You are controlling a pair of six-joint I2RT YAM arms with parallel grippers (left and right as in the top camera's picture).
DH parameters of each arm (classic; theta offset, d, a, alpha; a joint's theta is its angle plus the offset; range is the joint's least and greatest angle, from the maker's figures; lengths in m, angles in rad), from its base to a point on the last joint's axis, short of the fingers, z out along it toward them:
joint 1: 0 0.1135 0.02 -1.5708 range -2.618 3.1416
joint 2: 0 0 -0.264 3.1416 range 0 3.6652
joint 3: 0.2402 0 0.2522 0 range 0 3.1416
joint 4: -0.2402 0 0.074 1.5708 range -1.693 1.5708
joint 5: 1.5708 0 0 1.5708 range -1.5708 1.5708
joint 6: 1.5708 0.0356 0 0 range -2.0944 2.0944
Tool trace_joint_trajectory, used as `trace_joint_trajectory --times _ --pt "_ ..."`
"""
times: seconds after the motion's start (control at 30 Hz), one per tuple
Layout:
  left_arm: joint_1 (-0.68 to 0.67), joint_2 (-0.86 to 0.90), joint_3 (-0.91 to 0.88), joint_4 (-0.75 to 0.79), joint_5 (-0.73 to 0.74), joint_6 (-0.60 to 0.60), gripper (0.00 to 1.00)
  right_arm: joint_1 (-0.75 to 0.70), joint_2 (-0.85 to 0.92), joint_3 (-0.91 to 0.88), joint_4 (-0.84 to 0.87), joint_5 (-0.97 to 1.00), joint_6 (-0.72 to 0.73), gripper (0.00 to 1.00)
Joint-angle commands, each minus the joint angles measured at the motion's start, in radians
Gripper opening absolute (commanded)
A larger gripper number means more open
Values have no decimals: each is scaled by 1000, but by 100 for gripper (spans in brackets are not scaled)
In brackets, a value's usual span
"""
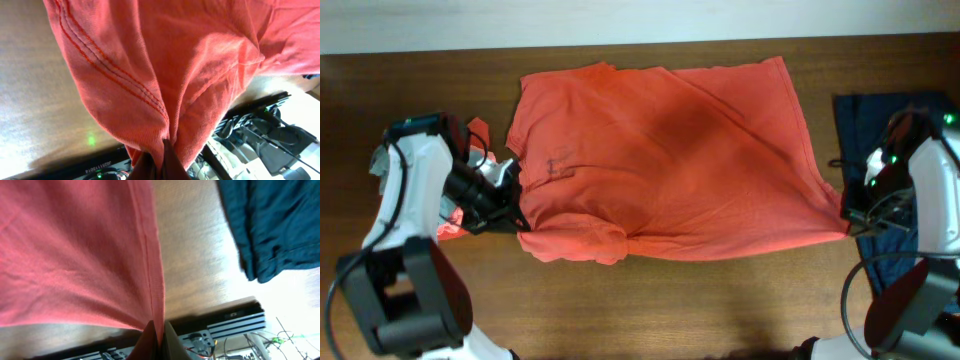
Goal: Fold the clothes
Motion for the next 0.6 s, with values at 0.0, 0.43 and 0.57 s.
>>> trace_joint_trajectory --times 0.0,0.43,0.57 --pt "3 -134 -87 6 -4 1 1 -6 -32 -89 17 -9 16 4" --pt "3 -309 -269 359 -4 -130 1 -6 -40 -130 140 -25 37 4" --pt "3 -296 -269 465 -5 -147 2 -6 -40 -130 222 -43 37 4"
